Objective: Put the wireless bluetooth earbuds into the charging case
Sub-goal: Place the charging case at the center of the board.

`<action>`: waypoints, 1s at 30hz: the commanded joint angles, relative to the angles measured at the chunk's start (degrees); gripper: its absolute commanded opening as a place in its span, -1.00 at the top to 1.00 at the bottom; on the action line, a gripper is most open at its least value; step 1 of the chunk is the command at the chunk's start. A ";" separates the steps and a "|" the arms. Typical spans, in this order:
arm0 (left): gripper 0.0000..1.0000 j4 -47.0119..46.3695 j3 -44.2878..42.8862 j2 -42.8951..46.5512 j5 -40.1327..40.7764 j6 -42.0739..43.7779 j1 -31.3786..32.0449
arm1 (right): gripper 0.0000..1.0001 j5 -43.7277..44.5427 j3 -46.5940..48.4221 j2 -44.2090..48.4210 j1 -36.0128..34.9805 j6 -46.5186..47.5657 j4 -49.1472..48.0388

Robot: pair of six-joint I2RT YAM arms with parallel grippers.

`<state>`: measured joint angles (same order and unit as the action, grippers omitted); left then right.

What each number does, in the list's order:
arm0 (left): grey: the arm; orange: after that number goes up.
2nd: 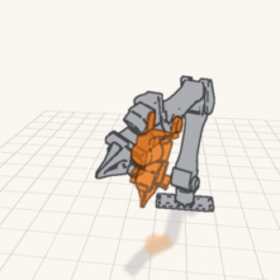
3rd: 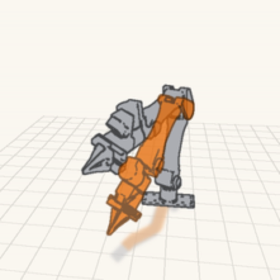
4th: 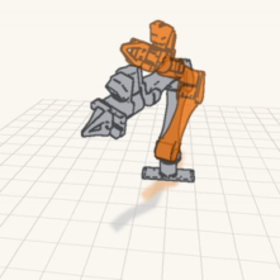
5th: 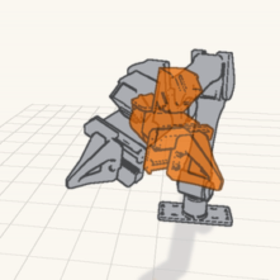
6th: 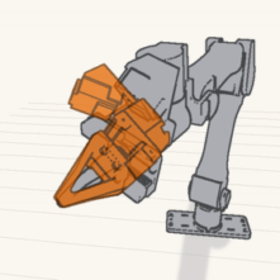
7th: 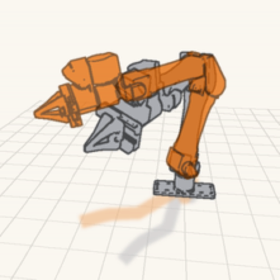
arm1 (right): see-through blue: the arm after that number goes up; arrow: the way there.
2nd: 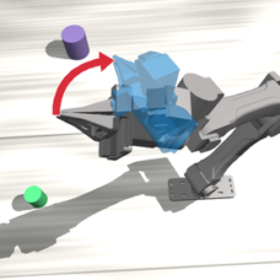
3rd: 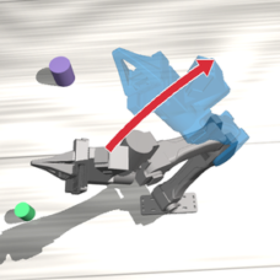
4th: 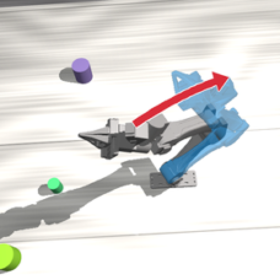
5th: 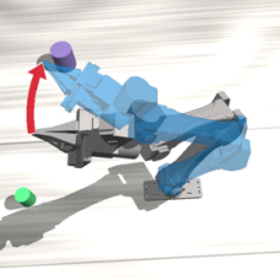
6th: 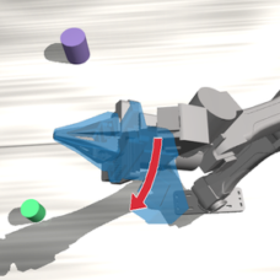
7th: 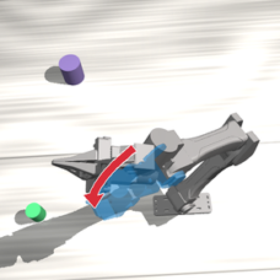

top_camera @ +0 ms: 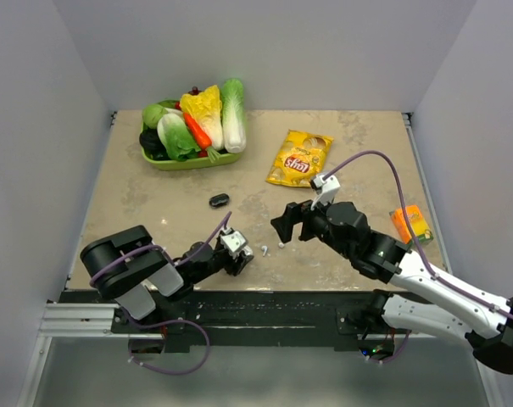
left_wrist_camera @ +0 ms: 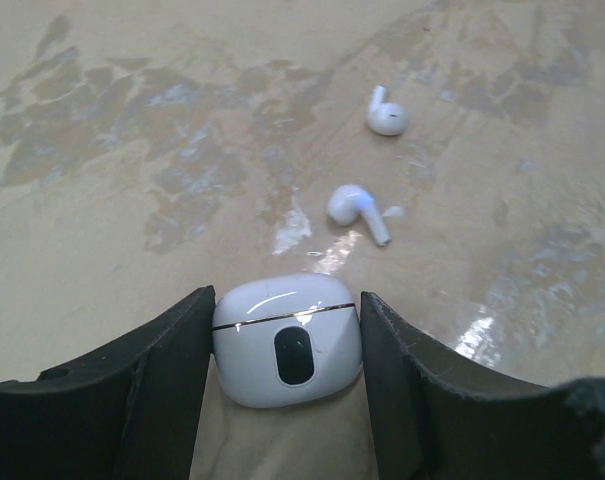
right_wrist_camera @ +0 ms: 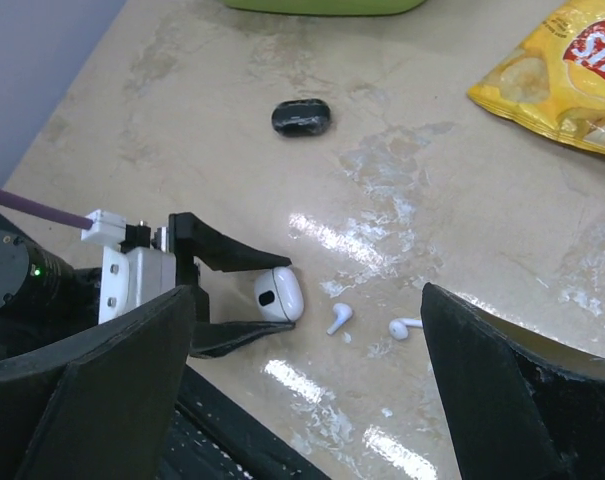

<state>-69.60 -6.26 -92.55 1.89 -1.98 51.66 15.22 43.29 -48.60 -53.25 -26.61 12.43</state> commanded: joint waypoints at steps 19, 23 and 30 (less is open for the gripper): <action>1.00 -39.12 -1.56 7.56 -17.45 8.66 0.99 | -0.95 -4.41 -1.45 -5.81 -0.18 2.00 -1.52; 1.00 -39.12 -1.47 7.74 -17.80 8.92 0.99 | -0.94 -5.64 -2.94 -6.15 -0.18 1.48 -3.19; 1.00 -31.68 -3.14 7.29 -4.81 -2.82 -1.73 | -0.95 0.33 -4.08 -5.11 -0.18 -0.11 -2.06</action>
<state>-72.27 -7.31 -86.06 -10.87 3.77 52.38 11.62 39.86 -55.46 -53.25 -25.12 12.01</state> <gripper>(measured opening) 0.607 0.971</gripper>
